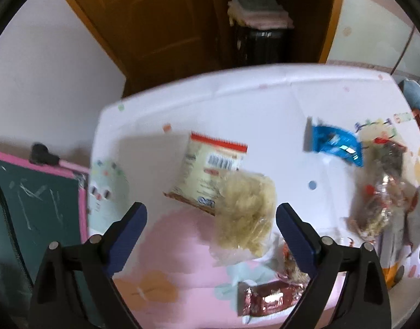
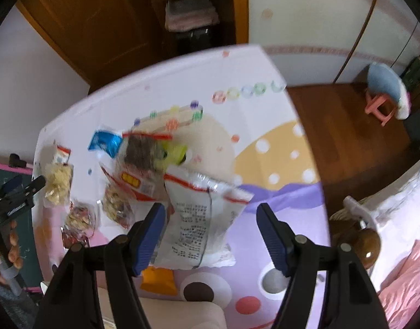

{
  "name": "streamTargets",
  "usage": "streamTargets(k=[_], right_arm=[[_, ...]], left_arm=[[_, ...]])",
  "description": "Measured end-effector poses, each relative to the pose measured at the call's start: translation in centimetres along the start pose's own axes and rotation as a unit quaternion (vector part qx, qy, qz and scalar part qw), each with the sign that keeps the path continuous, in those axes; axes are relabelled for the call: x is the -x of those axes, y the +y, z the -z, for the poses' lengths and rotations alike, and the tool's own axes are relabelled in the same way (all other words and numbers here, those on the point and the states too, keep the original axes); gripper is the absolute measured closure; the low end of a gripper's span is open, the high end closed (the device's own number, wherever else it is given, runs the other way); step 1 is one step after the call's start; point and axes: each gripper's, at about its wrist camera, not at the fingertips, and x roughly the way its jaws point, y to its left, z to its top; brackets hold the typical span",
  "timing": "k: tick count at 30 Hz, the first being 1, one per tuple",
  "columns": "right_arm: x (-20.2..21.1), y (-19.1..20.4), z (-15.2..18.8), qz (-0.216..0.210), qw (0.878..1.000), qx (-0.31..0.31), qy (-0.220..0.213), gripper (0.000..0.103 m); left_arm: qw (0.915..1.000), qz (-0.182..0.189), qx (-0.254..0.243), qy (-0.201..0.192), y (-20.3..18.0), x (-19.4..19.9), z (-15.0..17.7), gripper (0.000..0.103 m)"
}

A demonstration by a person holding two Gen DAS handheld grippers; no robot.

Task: Organize snacks
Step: 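Grasp a clear puffed-snack bag with the left tool while the right grasps the white-and-red bag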

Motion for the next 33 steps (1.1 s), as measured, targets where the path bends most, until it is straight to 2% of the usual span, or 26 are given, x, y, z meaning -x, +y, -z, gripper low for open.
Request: streamTargets(k=[1, 5, 8, 9, 11, 13, 15, 18, 21, 26, 30, 33], right_arm=[[-0.8, 0.1, 0.1, -0.004, 1.000, -0.001, 0.010, 0.034], [-2.7, 0.2, 0.5, -0.011, 0.999, -0.002, 0.036, 0.034], [-4.0, 0.2, 0.8, -0.021, 0.998, -0.009, 0.057, 0.034], [-4.4, 0.1, 0.9, -0.024, 0.998, -0.011, 0.061, 0.040], [-5.2, 0.0, 1.2, -0.036, 0.996, -0.019, 0.076, 0.050], [-5.4, -0.1, 1.5, -0.051, 0.995, -0.029, 0.078, 0.054], [-4.8, 0.3, 1.8, -0.043, 0.996, -0.021, 0.069, 0.059], [-3.4, 1.0, 2.3, -0.025, 0.998, -0.007, 0.053, 0.061], [-0.7, 1.5, 2.8, -0.024, 0.999, 0.000, 0.024, 0.061], [6.3, 2.2, 3.9, -0.033, 0.998, 0.008, -0.049, 0.061], [12.9, 3.0, 5.6, -0.056, 0.992, 0.024, -0.110, 0.061], [17.6, 4.4, 8.2, -0.077, 0.984, 0.045, -0.156, 0.061]], left_arm=[[1.0000, 0.003, 0.002, 0.007, -0.2, -0.8, 0.1, 0.015], [0.9996, 0.018, 0.007, 0.020, -0.6, -2.2, 0.5, 0.022], [0.9987, 0.043, 0.012, 0.024, -0.8, -2.2, 0.5, 0.042], [0.9978, 0.060, 0.014, 0.024, -1.0, -2.2, 0.6, 0.059], [0.9981, 0.057, 0.014, 0.018, -1.4, -2.1, 0.7, 0.067], [0.9988, 0.048, 0.004, 0.012, -1.9, -1.7, 1.0, 0.073], [0.9989, 0.045, 0.006, 0.010, -2.0, -1.2, 1.3, 0.074], [0.9985, 0.052, 0.018, 0.003, -1.7, 0.3, 1.8, 0.075], [0.9977, 0.060, 0.022, -0.019, -0.9, 3.8, 2.3, 0.075], [0.9925, 0.094, 0.023, -0.074, 0.8, 12.2, 4.1, 0.075], [0.9845, 0.122, 0.012, -0.125, 2.1, 19.5, 6.9, 0.076], [0.9761, 0.145, 0.000, -0.162, 2.3, 25.4, 10.0, 0.075]])
